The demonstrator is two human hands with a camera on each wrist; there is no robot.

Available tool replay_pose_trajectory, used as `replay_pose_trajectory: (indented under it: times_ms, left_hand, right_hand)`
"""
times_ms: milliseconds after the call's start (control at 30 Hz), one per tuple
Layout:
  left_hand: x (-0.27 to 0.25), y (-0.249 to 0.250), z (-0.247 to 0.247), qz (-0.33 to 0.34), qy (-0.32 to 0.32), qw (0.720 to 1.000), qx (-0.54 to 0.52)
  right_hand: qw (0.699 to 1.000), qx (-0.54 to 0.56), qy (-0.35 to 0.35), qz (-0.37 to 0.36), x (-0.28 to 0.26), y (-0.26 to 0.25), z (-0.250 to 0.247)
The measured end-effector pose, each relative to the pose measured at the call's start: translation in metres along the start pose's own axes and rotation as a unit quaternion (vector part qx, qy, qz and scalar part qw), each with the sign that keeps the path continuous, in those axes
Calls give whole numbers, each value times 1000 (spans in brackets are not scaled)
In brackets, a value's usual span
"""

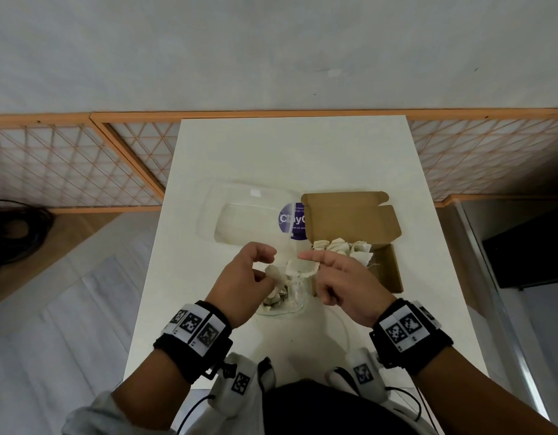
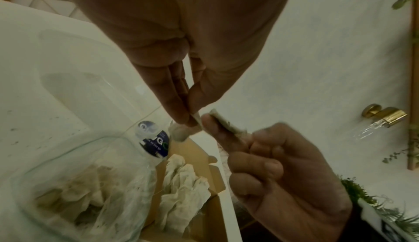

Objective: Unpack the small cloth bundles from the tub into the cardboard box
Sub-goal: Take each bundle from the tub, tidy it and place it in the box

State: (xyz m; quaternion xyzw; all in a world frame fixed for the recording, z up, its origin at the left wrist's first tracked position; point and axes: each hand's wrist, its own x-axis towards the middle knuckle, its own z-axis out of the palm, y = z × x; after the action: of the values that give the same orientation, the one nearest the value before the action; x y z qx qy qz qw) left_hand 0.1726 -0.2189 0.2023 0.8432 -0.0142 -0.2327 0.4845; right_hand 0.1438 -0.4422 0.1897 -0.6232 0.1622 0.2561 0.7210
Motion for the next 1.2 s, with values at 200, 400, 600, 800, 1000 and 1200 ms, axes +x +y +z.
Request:
replay_pose_trajectory:
  times_ms: [200, 400, 600, 800, 1000, 1200]
  left_hand:
    - [-2, 18, -17, 21, -1, 1000, -18]
    - [-2, 36, -30, 45, -11, 998, -38]
    - [-6, 57, -37, 85, -46, 992, -77]
    - [-7, 69, -37, 109, -43, 991, -69]
    - [-10, 73, -37, 107, -37, 992, -54]
    - [-11, 74, -39, 119, -39, 992, 22]
  right_hand:
    - [992, -103, -27, -66, -9, -18, 4]
    - [975, -157, -36, -151, -12, -34, 8]
    - [962, -181, -48, -200, -18, -50, 9]
    - [957, -198, -54, -206, -15, -53, 14]
    - [963, -176, -43, -198, -13, -50, 19]
    - [967, -153, -51, -198, -14, -46, 19]
